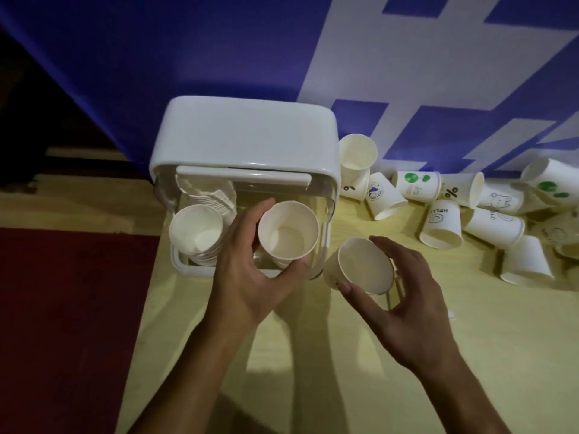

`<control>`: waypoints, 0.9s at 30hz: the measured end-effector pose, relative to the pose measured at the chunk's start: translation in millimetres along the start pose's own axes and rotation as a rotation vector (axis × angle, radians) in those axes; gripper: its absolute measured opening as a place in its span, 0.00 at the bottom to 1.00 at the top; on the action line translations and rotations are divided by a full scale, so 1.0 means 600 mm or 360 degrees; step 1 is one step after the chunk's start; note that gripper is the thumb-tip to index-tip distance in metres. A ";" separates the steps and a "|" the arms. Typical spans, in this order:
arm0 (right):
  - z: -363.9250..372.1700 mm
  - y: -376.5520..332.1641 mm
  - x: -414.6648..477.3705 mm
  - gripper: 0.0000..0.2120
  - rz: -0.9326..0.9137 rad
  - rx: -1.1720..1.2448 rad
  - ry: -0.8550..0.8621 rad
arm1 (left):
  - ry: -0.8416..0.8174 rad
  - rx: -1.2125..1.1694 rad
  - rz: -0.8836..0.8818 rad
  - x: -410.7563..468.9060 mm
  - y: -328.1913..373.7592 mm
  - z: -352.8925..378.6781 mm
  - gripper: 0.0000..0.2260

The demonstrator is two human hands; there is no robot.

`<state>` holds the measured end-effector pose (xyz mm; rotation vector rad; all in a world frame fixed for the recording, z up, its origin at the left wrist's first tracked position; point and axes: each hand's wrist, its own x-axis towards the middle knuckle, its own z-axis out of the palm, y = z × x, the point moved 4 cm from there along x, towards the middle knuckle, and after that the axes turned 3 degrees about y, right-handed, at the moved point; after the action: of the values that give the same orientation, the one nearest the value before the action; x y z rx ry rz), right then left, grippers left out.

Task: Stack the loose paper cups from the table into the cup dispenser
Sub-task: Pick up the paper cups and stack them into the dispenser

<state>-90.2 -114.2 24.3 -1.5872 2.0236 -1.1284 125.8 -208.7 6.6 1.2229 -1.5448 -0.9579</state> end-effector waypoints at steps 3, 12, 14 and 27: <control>0.000 0.003 -0.001 0.35 0.0013 -0.0009 -0.0018 | -0.0023 0.0039 -0.0038 0.002 -0.013 0.010 0.35; 0.006 0.015 -0.002 0.34 0.0078 0.0011 -0.0053 | -0.0157 0.0430 -0.0044 -0.003 -0.053 0.035 0.34; 0.007 0.016 -0.002 0.33 0.0079 0.0004 -0.0057 | -0.0184 0.0494 -0.0072 -0.003 -0.060 0.035 0.35; 0.009 -0.018 0.021 0.37 0.0077 0.0057 -0.0037 | -0.0272 0.0262 -0.0339 -0.005 -0.068 0.027 0.32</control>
<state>-83.4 -128.6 31.2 -1.5188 2.0050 -1.1173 121.6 -213.9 -36.9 1.4765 -1.6774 -1.1144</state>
